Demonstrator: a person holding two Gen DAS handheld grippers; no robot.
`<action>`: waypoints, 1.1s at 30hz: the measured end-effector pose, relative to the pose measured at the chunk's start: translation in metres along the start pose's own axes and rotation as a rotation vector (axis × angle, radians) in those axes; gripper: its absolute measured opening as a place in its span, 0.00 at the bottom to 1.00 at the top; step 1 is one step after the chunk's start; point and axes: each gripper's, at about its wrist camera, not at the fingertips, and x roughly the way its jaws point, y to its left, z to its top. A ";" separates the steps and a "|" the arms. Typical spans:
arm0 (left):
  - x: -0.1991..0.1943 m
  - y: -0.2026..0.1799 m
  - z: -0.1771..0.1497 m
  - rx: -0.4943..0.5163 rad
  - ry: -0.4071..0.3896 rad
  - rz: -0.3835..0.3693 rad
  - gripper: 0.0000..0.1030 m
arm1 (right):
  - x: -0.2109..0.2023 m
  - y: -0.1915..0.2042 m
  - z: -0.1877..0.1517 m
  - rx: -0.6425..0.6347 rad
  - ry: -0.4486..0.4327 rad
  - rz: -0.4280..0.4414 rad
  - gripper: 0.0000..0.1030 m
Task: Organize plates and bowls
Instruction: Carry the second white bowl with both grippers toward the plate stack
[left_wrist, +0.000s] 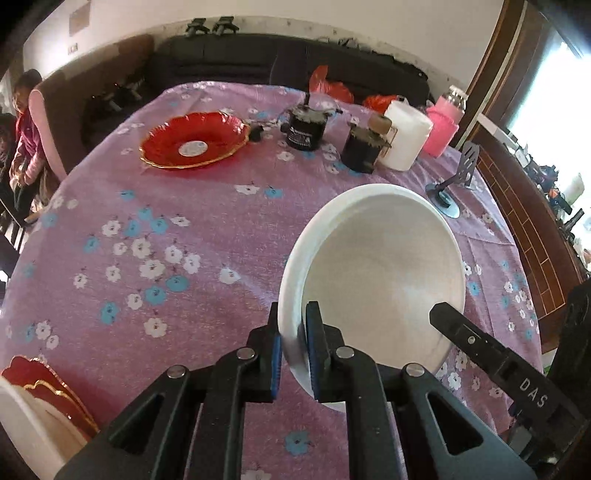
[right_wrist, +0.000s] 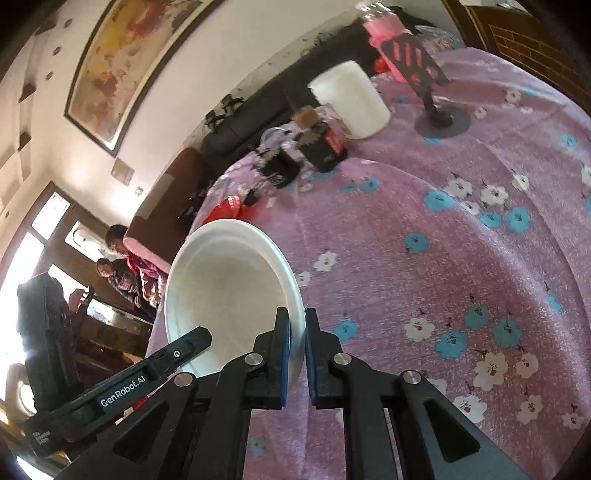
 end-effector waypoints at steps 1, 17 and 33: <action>-0.002 0.003 -0.003 -0.001 -0.006 0.003 0.11 | 0.001 0.002 -0.002 -0.007 0.006 0.003 0.09; -0.034 0.002 -0.078 0.142 0.032 -0.089 0.11 | -0.049 0.001 -0.074 -0.010 0.076 0.019 0.09; -0.043 -0.019 -0.160 0.411 -0.071 0.021 0.19 | -0.080 -0.012 -0.143 -0.007 0.108 -0.019 0.12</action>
